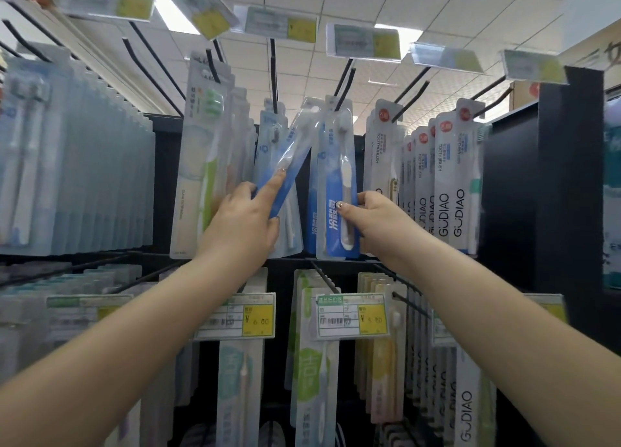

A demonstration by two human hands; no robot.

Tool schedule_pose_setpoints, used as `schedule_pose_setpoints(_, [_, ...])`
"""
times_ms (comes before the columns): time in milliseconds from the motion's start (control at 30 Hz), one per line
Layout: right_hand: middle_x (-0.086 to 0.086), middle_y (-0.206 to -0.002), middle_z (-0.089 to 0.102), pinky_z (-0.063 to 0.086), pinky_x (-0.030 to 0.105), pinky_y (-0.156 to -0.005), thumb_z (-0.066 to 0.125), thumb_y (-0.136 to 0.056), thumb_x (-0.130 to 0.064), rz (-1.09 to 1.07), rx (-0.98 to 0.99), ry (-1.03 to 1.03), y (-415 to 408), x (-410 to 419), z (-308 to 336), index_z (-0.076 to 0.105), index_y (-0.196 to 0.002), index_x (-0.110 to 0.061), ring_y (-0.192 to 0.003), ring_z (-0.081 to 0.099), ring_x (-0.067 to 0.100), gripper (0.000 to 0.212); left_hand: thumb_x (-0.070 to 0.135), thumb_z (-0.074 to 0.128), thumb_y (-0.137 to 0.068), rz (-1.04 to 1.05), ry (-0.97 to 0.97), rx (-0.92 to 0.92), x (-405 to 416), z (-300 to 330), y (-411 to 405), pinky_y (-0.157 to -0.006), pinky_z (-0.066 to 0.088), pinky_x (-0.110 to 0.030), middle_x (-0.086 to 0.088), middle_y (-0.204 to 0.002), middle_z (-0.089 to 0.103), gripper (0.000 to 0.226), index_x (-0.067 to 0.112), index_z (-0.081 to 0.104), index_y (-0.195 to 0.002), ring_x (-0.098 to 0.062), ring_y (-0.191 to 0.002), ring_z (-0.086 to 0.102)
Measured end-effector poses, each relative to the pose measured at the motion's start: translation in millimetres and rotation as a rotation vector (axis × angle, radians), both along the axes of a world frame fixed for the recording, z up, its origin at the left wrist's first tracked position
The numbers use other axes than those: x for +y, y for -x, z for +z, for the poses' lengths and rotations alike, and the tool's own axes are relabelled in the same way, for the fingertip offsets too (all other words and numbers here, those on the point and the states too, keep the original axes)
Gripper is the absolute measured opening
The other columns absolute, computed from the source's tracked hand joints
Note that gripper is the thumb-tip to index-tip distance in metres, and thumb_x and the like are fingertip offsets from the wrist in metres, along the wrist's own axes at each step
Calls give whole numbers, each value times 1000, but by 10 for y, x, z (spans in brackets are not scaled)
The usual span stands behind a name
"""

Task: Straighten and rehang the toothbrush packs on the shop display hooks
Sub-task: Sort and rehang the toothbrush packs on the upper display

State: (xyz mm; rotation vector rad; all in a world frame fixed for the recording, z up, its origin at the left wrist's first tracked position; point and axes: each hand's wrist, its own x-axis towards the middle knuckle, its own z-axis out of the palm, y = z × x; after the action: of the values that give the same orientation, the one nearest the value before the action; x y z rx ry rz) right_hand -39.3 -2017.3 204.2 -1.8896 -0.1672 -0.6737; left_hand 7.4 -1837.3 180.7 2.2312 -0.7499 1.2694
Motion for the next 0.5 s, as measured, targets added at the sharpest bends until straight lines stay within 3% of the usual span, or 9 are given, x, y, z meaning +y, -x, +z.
schedule_pose_setpoints(300, [11,-115,59,52,48,-89,55,-92,-27,16,19,-29,-27,1,4,45,-119,-11,-104,61,25,33,25,51,-92,-59,-32,34,18,-119,176,-75,42,-28,-1,-106,41,72,40,7,-146,-16,-89,44])
schedule_pose_setpoints(500, [12,-111,61,51,49,-91,54,-93,-27,2,-42,-39,4,-56,56,48,-103,-14,-103,61,27,17,27,50,-92,-35,25,65,36,-164,233,-72,35,-23,-5,-125,40,69,18,11,-148,-16,-95,46])
